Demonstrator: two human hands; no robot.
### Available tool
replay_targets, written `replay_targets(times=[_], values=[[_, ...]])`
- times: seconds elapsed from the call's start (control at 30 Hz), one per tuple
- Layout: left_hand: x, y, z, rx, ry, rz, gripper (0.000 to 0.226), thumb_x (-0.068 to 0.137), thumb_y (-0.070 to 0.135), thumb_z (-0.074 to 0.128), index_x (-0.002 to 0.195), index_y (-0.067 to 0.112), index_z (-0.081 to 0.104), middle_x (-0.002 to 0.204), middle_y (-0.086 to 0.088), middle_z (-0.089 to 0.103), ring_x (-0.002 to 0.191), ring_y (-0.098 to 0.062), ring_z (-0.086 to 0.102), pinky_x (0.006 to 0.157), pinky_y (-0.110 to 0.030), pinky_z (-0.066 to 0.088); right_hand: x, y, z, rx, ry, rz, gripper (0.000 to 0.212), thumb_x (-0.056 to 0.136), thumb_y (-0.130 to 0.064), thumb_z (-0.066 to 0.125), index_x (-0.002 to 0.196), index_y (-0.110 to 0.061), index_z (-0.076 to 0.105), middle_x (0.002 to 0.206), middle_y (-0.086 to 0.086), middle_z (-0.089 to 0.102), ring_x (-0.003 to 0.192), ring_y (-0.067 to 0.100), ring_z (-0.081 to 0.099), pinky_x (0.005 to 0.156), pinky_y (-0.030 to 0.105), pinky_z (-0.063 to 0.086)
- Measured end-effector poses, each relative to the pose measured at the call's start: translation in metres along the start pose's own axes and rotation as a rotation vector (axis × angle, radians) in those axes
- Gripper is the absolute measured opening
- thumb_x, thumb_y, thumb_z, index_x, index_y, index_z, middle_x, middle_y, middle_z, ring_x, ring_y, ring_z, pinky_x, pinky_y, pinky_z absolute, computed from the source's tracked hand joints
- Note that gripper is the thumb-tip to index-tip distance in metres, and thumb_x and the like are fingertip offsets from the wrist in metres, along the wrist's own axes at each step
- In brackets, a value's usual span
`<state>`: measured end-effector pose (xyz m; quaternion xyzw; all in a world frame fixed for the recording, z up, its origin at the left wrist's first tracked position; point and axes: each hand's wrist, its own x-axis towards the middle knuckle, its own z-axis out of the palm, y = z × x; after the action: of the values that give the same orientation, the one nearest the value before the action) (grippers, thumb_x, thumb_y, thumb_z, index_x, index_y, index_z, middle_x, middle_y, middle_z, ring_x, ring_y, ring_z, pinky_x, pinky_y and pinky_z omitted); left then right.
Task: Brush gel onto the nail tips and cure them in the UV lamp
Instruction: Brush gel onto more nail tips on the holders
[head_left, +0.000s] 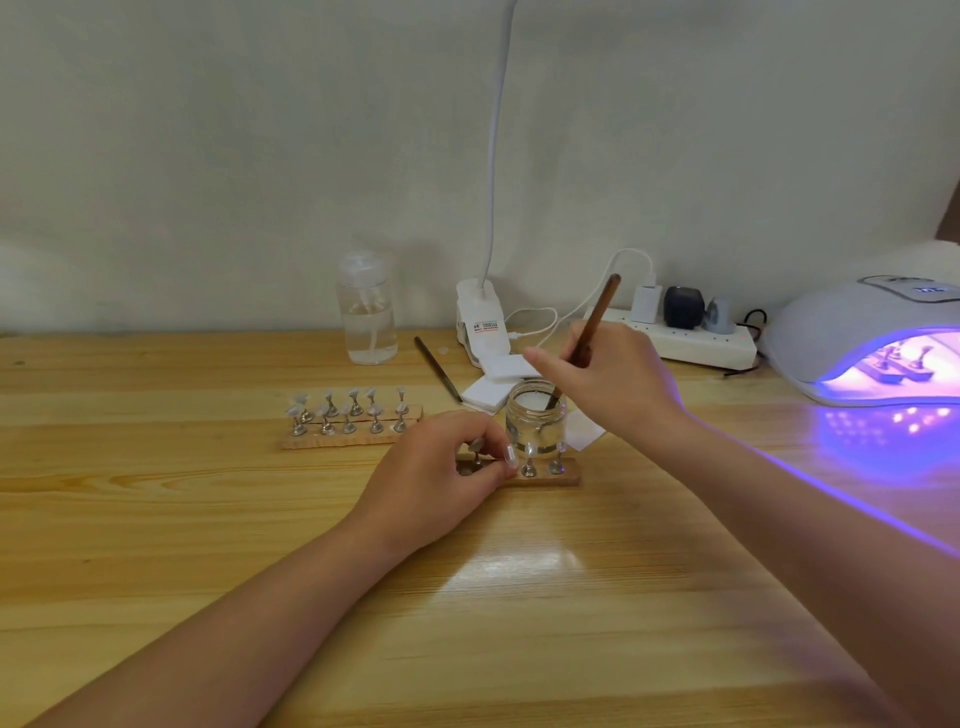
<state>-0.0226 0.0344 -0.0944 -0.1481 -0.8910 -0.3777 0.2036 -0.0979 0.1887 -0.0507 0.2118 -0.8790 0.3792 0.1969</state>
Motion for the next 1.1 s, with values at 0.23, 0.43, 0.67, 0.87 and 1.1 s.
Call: replay_targets(times=[0.23,0.43,0.67,0.87,1.1], values=[[0.000,0.001,-0.001,-0.117,0.056,-0.007,0.019,0.076,0.011,0.069,0.069,0.027,0.063,0.076,0.003,0.067,0.081,-0.013,0.061,0.075,-0.034,0.047,0.005,0.002,-0.010,0.108,0.099,0.046,0.036,0.083,-0.037,0.062,0.058,-0.013,0.057,0.048,-0.007,0.054,0.052,0.008,0.054,0.059,0.029,0.046],[0.000,0.005,-0.004,-0.215,0.139,-0.036,0.018,0.075,0.008,0.071,0.070,0.024,0.066,0.073,0.010,0.067,0.075,0.000,0.061,0.080,-0.016,0.044,0.003,0.014,-0.016,0.285,0.176,0.181,0.040,0.085,-0.034,0.062,0.051,-0.017,0.051,0.037,-0.010,0.050,0.040,-0.006,0.049,0.048,0.010,0.038],[-0.001,0.010,-0.006,-0.228,0.184,-0.038,0.019,0.075,0.007,0.072,0.070,0.024,0.065,0.072,0.010,0.066,0.078,0.006,0.059,0.074,-0.001,0.036,0.001,0.022,-0.017,0.359,0.169,0.283,0.039,0.086,-0.031,0.061,0.051,-0.016,0.050,0.036,-0.012,0.051,0.041,-0.008,0.047,0.055,0.020,0.033],[-0.001,0.011,-0.006,-0.253,0.186,-0.040,0.017,0.076,0.006,0.070,0.073,0.023,0.065,0.074,0.008,0.067,0.079,0.004,0.060,0.070,-0.001,0.039,0.003,0.027,-0.024,0.413,0.171,0.311,0.035,0.086,-0.023,0.060,0.054,-0.013,0.052,0.037,-0.010,0.051,0.042,-0.007,0.047,0.059,0.021,0.037],[0.000,0.008,-0.006,-0.235,0.207,-0.048,0.020,0.076,0.008,0.071,0.072,0.027,0.064,0.073,0.012,0.066,0.077,0.005,0.060,0.078,-0.002,0.037,0.005,0.027,-0.028,0.469,0.178,0.331,0.032,0.085,-0.020,0.060,0.054,-0.015,0.050,0.037,-0.009,0.051,0.044,0.000,0.045,0.058,0.023,0.037]])
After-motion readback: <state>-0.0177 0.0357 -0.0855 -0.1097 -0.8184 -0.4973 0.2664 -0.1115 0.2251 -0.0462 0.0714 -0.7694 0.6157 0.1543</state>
